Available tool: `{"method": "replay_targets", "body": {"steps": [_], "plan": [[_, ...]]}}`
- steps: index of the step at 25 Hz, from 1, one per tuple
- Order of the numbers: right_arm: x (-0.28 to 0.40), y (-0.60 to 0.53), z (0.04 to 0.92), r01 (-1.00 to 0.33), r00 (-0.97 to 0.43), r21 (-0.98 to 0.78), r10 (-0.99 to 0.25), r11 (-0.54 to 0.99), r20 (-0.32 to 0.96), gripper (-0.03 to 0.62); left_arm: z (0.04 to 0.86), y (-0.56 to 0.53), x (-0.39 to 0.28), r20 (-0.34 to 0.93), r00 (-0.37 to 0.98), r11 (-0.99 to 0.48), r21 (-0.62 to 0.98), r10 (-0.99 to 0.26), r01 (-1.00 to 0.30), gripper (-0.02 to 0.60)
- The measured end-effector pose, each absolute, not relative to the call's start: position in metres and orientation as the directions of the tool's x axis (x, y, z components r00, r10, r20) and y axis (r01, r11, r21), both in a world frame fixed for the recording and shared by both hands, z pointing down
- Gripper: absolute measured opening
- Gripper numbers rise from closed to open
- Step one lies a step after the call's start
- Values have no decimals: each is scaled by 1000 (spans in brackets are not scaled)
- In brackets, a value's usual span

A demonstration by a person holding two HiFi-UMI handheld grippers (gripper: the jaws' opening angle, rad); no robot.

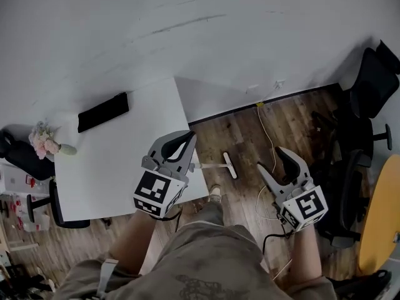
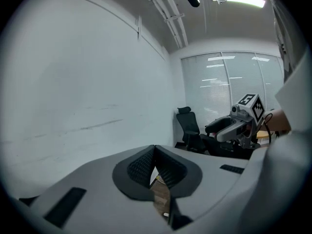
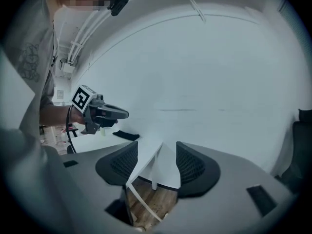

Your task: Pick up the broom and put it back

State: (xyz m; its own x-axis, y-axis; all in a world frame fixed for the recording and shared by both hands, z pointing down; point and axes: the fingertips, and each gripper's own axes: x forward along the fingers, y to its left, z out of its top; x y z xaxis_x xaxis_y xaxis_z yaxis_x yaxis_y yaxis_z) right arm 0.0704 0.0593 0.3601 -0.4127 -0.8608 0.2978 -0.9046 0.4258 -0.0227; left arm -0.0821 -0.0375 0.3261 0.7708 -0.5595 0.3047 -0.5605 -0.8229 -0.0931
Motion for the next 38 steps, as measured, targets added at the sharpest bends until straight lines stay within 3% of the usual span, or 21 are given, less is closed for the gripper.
{"method": "replay_targets", "body": {"steps": [13, 27, 38], "plan": [[1, -11, 525, -677, -660, -168, -490, 716, 569, 273, 426, -102, -121, 500, 634, -733, -3, -590, -680, 17], [-55, 6, 666, -347, -779, -332, -72, 877, 623, 273, 515, -116, -143, 626, 502, -637, 12, -597, -771, 17], [-90, 27, 735, -174, -760, -323, 82, 930, 644, 272, 548, -110, -143, 657, 480, -620, 24, -581, -784, 17]]}}
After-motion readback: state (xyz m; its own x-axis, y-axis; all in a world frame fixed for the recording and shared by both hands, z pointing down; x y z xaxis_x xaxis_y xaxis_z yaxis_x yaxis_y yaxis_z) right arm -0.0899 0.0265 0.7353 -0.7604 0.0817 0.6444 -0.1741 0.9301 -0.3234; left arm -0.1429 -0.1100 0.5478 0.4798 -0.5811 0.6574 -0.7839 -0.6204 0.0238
